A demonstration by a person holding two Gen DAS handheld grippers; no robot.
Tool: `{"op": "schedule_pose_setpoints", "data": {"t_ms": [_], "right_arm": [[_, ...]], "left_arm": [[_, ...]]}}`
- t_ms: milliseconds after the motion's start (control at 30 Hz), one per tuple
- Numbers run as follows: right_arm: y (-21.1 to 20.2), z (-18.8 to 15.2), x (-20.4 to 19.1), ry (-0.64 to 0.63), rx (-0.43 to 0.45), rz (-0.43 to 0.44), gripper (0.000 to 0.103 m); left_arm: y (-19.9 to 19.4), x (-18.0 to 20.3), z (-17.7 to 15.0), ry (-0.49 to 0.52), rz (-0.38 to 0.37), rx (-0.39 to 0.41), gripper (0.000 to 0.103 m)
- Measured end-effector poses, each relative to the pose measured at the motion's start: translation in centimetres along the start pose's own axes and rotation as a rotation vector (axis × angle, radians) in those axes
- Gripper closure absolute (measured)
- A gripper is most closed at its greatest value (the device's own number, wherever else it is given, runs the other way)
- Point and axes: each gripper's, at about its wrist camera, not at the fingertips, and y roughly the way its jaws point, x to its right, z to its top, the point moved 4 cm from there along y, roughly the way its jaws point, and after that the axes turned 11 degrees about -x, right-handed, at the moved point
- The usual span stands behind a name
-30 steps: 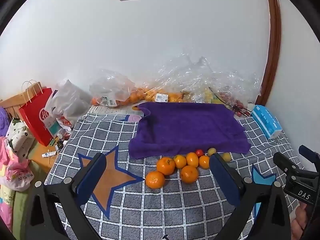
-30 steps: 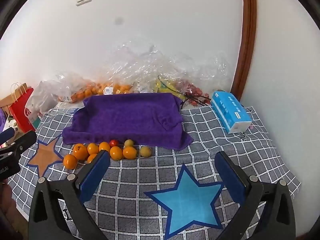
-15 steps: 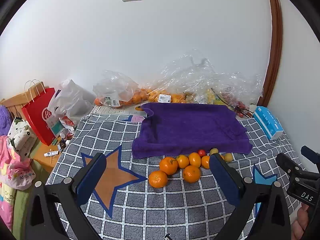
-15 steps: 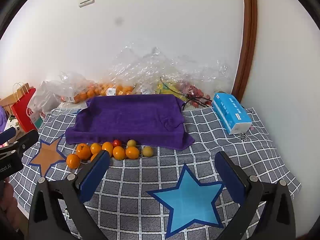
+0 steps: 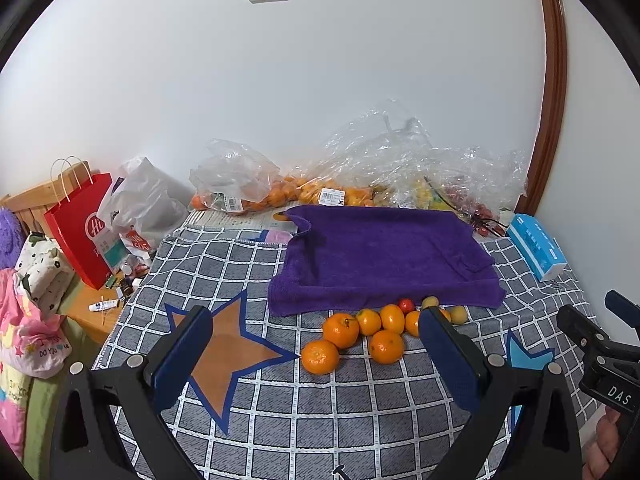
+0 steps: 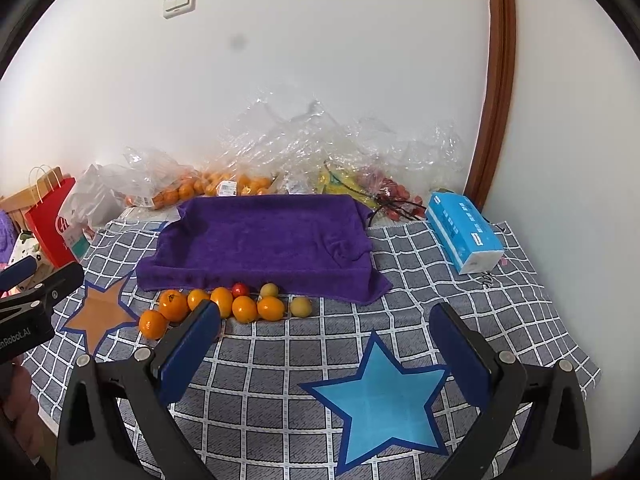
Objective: Organize fruits
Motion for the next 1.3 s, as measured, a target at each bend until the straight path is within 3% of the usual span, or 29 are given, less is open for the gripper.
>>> {"op": "schedule_pose_setpoints", "data": {"t_ms": [1300], "right_arm": [[-0.98, 0.11, -0.16, 0.027, 0.022, 0.026, 0.0]], "left_arm": [[-0.03, -0.12, -0.31, -0.001, -0.002, 0.0, 0.0]]}}
